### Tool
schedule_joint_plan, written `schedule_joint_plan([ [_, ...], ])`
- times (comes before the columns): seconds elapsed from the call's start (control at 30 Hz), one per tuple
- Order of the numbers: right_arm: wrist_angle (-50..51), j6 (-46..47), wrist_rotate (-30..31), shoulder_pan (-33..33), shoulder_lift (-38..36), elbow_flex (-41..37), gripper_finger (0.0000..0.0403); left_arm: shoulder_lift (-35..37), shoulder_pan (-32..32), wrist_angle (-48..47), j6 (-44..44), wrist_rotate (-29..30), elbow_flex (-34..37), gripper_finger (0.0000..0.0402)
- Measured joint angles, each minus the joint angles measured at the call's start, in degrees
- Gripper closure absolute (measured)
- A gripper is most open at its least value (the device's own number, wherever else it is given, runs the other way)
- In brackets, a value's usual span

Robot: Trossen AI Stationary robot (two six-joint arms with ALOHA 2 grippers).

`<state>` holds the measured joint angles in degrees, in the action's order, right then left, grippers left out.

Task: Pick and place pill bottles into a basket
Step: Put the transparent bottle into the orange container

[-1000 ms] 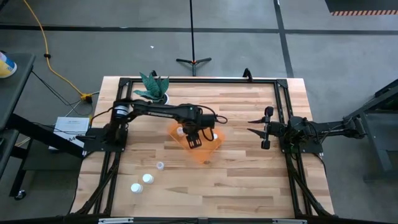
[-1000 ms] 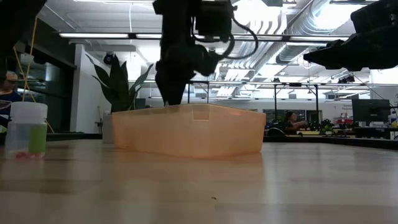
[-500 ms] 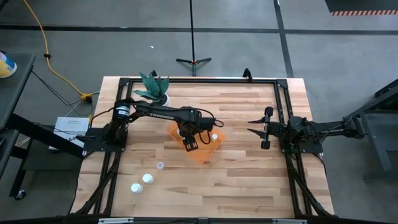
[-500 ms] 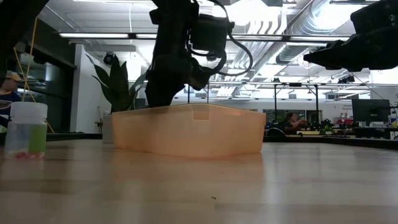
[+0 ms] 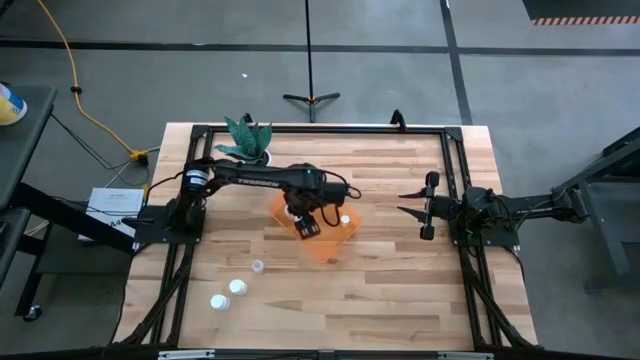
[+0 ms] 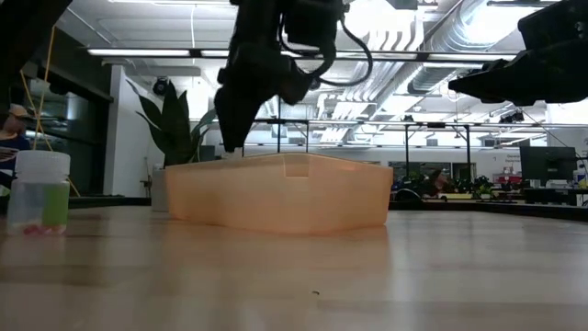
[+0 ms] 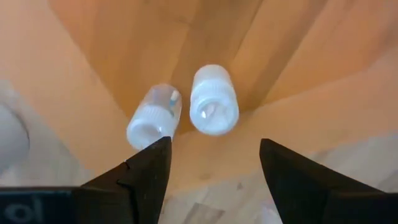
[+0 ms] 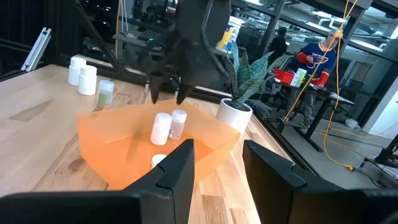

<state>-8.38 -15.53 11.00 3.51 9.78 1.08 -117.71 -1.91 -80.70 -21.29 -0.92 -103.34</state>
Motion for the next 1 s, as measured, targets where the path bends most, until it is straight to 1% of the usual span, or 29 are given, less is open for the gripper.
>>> schedule_joint_plan([
  [0.1,-0.02,0.00,0.00,0.00,0.00,0.00,0.0274,0.02,1.13,-2.75,-4.94,-2.12,-1.32,0.0122],
  [0.27,-0.02,0.00,-0.02,0.01,0.00,0.00,0.0274,0.02,4.68,-9.15,-12.80,-4.96,-0.62,0.0122],
  [0.4,-0.02,0.00,0.00,0.00,0.00,0.00,0.0274,0.00,8.23,-9.10,-20.69,-7.68,0.66,0.0122],
  [0.63,-0.02,0.00,0.00,0.00,0.00,0.00,0.0274,0.02,15.60,-9.37,-28.58,-6.40,0.66,0.0121],
  [0.8,-0.01,0.00,0.00,0.01,0.00,0.00,0.0274,0.02,20.51,-9.34,-31.96,-4.56,0.67,0.0121],
  [0.93,-0.02,0.00,-0.01,0.01,0.00,0.00,0.0274,0.02,22.95,-9.41,-37.51,-4.95,3.30,0.0121],
  [1.0,-0.02,0.00,-0.01,0.01,0.00,0.00,0.0274,0.25,23.75,-9.33,-38.63,-5.38,5.23,0.0121],
])
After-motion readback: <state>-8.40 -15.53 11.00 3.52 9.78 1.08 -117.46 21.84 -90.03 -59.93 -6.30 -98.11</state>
